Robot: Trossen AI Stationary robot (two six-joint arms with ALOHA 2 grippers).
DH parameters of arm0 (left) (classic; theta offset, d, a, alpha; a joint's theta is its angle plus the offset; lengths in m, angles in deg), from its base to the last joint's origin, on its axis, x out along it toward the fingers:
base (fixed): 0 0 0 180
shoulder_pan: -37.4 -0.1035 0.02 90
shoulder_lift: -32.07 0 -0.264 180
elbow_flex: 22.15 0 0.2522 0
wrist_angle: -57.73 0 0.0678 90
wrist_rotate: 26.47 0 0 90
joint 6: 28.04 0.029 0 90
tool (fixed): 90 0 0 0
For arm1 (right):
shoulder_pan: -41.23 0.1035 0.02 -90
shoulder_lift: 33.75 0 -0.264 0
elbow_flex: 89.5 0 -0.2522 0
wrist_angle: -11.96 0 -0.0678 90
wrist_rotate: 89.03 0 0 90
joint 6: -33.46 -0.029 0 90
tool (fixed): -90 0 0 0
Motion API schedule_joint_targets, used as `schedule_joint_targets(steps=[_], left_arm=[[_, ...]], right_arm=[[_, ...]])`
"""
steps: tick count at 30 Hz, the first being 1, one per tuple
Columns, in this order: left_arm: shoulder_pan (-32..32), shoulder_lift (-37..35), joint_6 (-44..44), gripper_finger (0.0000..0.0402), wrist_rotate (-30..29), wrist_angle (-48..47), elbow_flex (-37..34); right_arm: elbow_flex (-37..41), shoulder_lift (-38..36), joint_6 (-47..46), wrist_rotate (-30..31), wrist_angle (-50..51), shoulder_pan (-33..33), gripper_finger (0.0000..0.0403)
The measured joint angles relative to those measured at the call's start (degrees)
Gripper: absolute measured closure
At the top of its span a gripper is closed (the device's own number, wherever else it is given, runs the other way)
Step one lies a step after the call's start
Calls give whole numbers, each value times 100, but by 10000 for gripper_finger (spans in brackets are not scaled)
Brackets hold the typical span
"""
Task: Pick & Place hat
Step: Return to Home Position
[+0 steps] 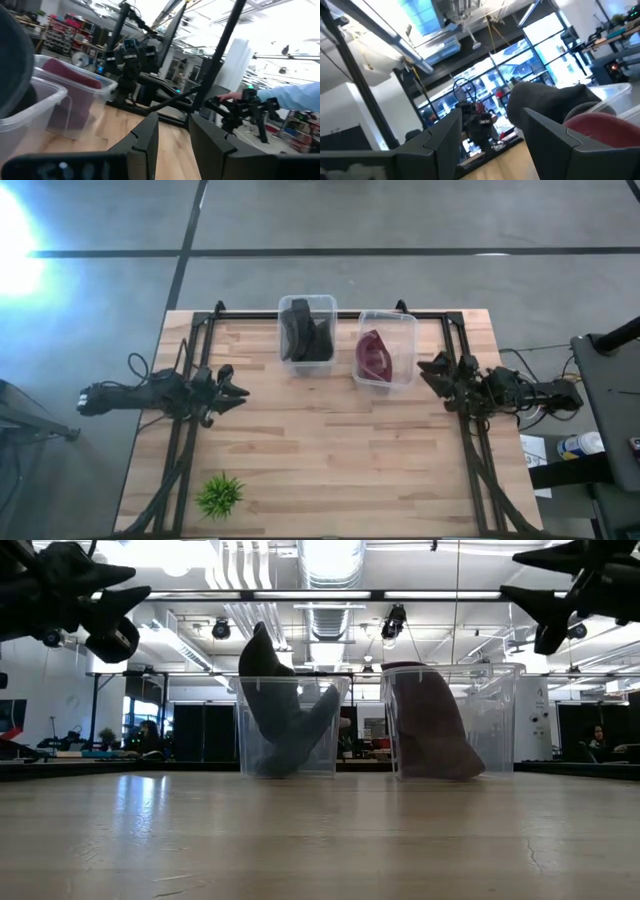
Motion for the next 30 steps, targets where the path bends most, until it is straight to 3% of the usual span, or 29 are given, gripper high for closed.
schedule_joint_targets(steps=[20,25,30], left_arm=[[-136,26,0,298,-2,-4,-6],[-136,26,52,298,-15,-1,-7],[-143,26,1009,298,-401,-167,-7]], right_arm=[[4,284,46,-13,127,-32,202],[4,350,849,16,120,-32,202],[-3,352,2331,74,765,-32,202]])
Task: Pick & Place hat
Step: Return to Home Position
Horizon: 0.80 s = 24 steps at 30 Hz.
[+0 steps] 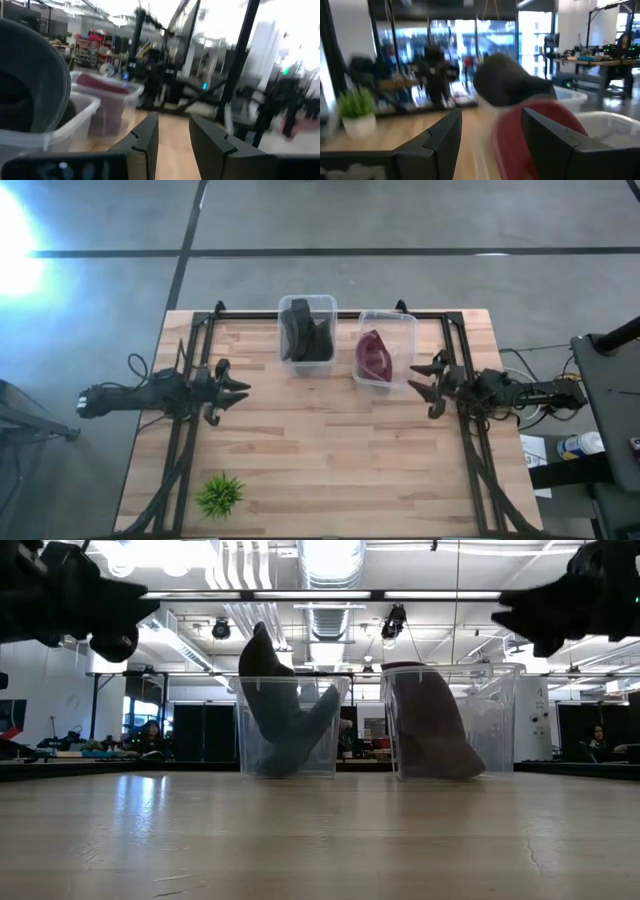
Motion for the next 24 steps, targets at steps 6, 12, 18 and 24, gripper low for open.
schedule_joint_targets(steps=[6,12,18,24], left_arm=[[1,0,857,298,2,-711,0],[0,72,937,298,39,-739,0],[2,129,647,298,50,-763,0],[7,149,396,298,58,-788,0]], right_arm=[[4,-2,906,-1013,360,-4,202],[4,-2,995,-2479,1007,1,202],[4,48,360,-2483,1167,0,202],[4,39,426,-2483,1158,0,202]])
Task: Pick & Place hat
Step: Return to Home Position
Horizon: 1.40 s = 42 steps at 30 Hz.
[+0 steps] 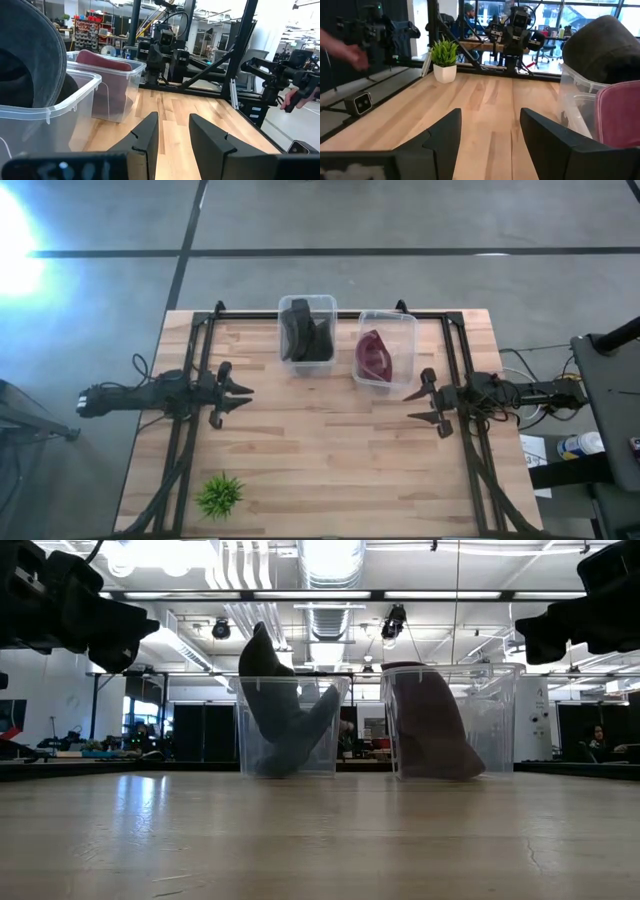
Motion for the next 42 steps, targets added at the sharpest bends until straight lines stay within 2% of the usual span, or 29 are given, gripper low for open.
schedule_joint_targets(steps=[8,17,42], left_arm=[[0,2,-10,298,13,34,0],[0,2,-11,298,48,81,0],[-2,2,-10,298,9,92,0]], right_arm=[[0,0,-597,37,-13,0,202],[0,2,-534,1192,-13,-2,202],[0,2,-531,1200,-11,0,202]])
